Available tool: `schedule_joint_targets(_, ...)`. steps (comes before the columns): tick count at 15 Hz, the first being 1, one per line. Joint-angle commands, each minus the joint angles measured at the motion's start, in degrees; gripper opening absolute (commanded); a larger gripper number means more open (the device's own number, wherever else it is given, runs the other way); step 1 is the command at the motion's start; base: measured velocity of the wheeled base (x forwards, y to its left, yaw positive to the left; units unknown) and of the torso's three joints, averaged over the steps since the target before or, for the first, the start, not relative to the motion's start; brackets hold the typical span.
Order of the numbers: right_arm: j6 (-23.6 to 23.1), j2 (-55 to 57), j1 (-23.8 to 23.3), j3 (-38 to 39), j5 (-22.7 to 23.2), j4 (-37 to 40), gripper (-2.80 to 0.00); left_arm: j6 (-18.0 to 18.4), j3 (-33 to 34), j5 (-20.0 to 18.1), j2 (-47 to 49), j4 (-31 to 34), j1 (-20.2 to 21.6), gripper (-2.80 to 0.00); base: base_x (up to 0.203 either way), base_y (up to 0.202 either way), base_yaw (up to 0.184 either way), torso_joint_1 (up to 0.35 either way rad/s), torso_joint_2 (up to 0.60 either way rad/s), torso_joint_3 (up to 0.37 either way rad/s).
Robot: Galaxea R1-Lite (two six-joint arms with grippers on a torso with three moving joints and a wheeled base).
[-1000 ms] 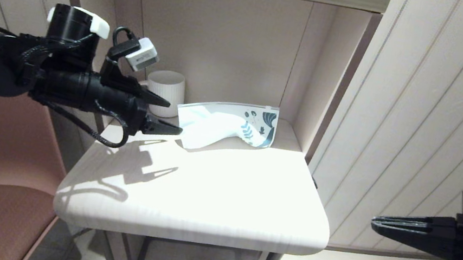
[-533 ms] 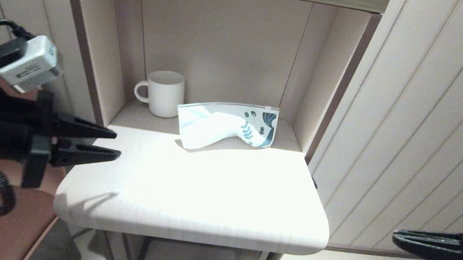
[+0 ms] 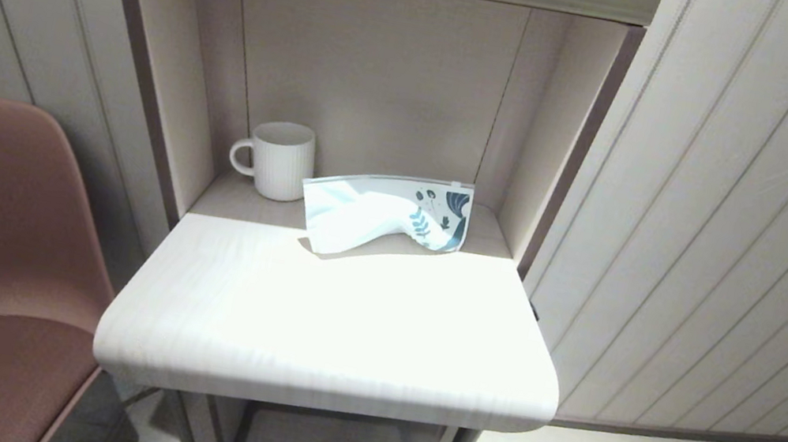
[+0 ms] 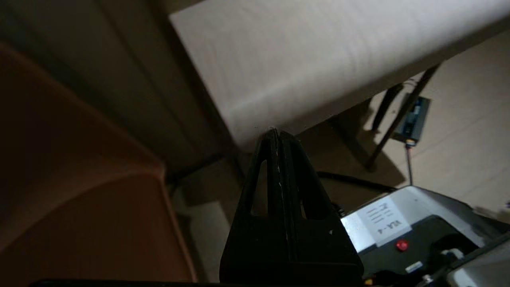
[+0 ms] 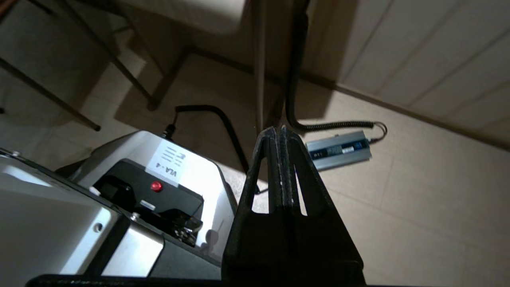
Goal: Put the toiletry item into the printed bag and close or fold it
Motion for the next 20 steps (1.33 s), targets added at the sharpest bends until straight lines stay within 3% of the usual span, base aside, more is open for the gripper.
schedule_joint_targets(1, -0.08, -9.61, -1.40, 9.22, -0.71, -1.86, -2.80, -0.60, 7.70, 7.67, -12.30, 0.54, 0.50, -2.80, 0.000, 0.000, 0.000, 0.000, 0.00, 0.000)
schedule_joint_targets(5, 0.05, -23.95, -3.47, 22.60, -1.76, -9.64, -2.80, -2.22, 19.52, 12.55, -23.23, -1.50, 5.55, -2.80, 0.000, 0.000, 0.000, 0.000, 0.00, 0.000)
schedule_joint_targets(7, 3.90, -25.18, -4.72, 25.49, -5.56, -15.24, -2.80, -3.82, 27.84, 13.47, -23.26, -12.49, 6.29, -2.80, 0.000, 0.000, 0.000, 0.000, 0.00, 0.000)
schedule_joint_targets(9, 4.21, -25.13, -4.77, 28.14, -10.95, -23.07, -2.80, -4.66, 30.98, 13.92, -23.21, -21.28, 6.54, -2.80, 0.000, 0.000, 0.000, 0.000, 0.00, 0.000)
schedule_joint_targets(11, 4.21, -27.11, -1.15, 28.23, -12.60, -22.30, -2.80, -5.28, 31.19, 15.63, -23.40, -19.38, 7.80, -2.80, 0.000, 0.000, 0.000, 0.000, 0.00, 0.000)
schedule_joint_targets(13, 3.44, -29.83, 1.58, 27.11, -16.44, -13.92, -2.80, -3.30, 30.55, 14.99, -28.95, -17.14, 10.23, -2.80, 0.000, 0.000, 0.000, 0.000, 0.00, 0.000)
schedule_joint_targets(15, 3.30, -36.81, 0.82, 27.41, -17.75, -13.15, -2.80, -0.85, 27.74, 12.15, -37.15, -6.32, 11.30, -2.80, 0.000, 0.000, 0.000, 0.000, 0.00, 0.000)
schedule_joint_targets(16, 3.64, -39.27, 0.46, 27.92, -18.50, -13.81, -2.80, -0.60, 26.49, 8.35, -38.93, -2.47, 11.76, -2.80, 0.000, 0.000, 0.000, 0.000, 0.00, 0.000)
schedule_joint_targets(17, 4.52, -39.72, 0.29, 28.66, -18.93, -16.02, -2.80, -0.77, 26.05, 4.04, -39.04, -1.80, 11.96, -2.80, 0.000, 0.000, 0.000, 0.000, 0.00, 0.000)
schedule_joint_targets(19, 8.35, -39.72, 0.32, 28.79, -19.34, -16.37, -2.80, -2.41, 25.91, 3.25, -39.04, -1.83, 12.10, -2.80, 0.000, 0.000, 0.000, 0.000, 0.00, 0.000)
schedule_joint_targets(20, 9.36, -39.72, 0.16, 28.79, -20.31, -16.41, -2.80, -6.10, 25.91, 3.40, -39.01, -1.87, 12.10, -2.80, 0.000, 0.000, 0.000, 0.000, 0.00, 0.000)
